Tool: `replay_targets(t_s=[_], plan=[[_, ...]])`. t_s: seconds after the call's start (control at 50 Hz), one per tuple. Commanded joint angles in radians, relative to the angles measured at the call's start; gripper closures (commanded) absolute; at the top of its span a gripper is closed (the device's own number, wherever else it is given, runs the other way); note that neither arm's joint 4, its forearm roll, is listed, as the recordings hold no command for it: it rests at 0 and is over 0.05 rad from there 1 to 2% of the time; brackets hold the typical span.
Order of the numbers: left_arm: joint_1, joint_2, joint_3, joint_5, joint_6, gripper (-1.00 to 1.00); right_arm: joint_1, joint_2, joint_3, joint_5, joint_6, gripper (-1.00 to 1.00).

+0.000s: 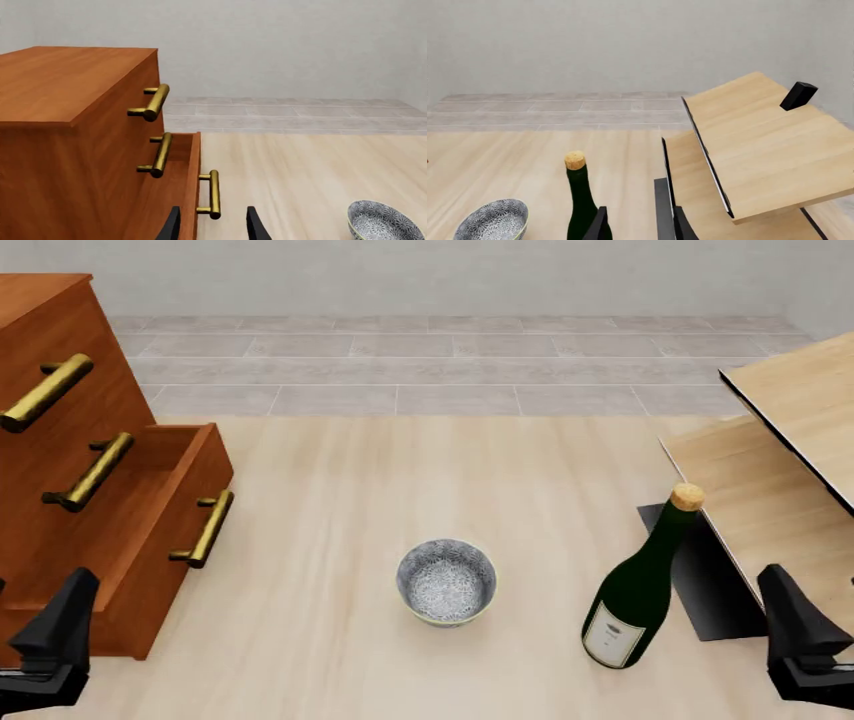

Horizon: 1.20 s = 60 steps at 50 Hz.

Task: Close the bottom drawer of the cabinet.

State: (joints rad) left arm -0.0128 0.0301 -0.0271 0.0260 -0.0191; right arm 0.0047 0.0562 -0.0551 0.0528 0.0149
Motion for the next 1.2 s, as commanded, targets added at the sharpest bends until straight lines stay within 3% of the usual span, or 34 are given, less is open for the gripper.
replay_targets(t_s=[0.02, 0.44, 0.72, 0.8, 1.06, 1.2], plan=[[0.003, -0.018, 0.024, -0.023, 0.010, -1.00, 0.007, -0.048, 0.053, -0.058, -0.011, -1.00], [-0.017, 0.032, 0.027, -0.065, 0.006, -1.00, 0.011, -0.041, 0.053, -0.061, -0.011, -1.00], [-0.077, 0.278, 0.027, -0.252, -0.074, -1.00, 0.015, -0.039, 0.053, -0.058, -0.009, -1.00], [-0.098, 0.321, 0.027, -0.290, -0.054, -1.00, 0.017, -0.038, 0.054, -0.057, -0.009, -1.00], [-0.182, 0.491, 0.027, -0.417, -0.098, -1.00, 0.027, -0.017, 0.054, -0.070, -0.016, -1.00], [-0.227, 0.658, 0.027, -0.543, -0.118, -1.00, 0.028, -0.015, 0.054, -0.070, -0.017, -1.00]])
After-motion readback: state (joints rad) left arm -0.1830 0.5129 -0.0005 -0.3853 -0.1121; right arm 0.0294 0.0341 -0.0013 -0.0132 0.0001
